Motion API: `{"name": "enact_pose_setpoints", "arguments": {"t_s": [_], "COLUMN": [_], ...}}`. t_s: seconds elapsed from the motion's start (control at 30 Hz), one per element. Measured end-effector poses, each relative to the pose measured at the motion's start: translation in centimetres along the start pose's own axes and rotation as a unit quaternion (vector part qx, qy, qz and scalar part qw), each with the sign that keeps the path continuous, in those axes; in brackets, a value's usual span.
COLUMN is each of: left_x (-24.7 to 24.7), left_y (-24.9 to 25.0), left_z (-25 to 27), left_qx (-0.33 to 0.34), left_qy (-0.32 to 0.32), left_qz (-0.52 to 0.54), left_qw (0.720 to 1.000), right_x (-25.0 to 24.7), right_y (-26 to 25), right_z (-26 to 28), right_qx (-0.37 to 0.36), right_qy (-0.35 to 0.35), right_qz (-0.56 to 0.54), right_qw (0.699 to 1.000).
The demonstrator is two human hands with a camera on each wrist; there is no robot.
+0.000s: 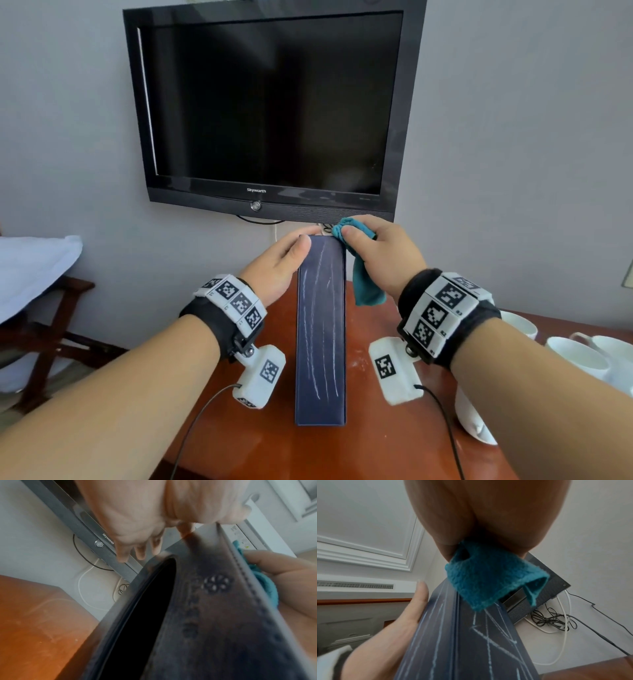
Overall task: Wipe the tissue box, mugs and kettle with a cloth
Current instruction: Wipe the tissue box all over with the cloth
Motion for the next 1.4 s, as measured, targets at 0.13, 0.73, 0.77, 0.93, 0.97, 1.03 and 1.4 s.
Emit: {"name": "enact_pose_setpoints", "arguments": {"t_s": [0.13, 0.73, 0.77, 0.93, 0.97, 1.03, 1.4], "left_x": [-1.0, 0.2, 0.2, -0.2, -0.3, -0.5, -1.7], "left_y": [1.8, 0.4, 0.0, -0.9, -1.0, -1.4, -5.1], "left_z": [0.0, -2.1, -2.2, -2.8, -2.9, -3.1, -5.1], "left_qx": [0.046, 0.004, -0.007, -0.032, -0.034, -0.042, -0.117], "left_qy": [0.044, 0.084, 0.087, 0.097, 0.099, 0.113, 0.115], "left_qz": [-0.036, 0.016, 0.031, 0.064, 0.064, 0.074, 0.077], "left_qw": [0.997, 0.996, 0.996, 0.993, 0.992, 0.990, 0.984], "right_x": [-0.1, -0.2, -0.1, 1.3, 1.5, 1.8, 3.1], "right_y": [0.3, 0.3, 0.5, 2.2, 2.8, 3.9, 8.0], "right_z": [-0.3, 0.7, 1.0, 2.2, 2.4, 3.1, 6.5], "right_qx": [-0.011, -0.159, -0.174, -0.204, -0.197, -0.186, -0.114], "right_qy": [0.013, 0.060, 0.065, 0.038, 0.030, 0.021, -0.062], "right_qz": [0.000, 0.068, 0.071, 0.132, 0.129, 0.110, 0.050], "right_qw": [1.000, 0.983, 0.980, 0.969, 0.971, 0.976, 0.990]}}
Point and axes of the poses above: each hand's wrist, its own z-axis away from the middle knuckle, its own x-axis out of the palm, y = z × x, the point moved 6 cm from there along -z, towards the middle knuckle, and after that the axes turned 6 degrees about x, right-handed, at the moved point
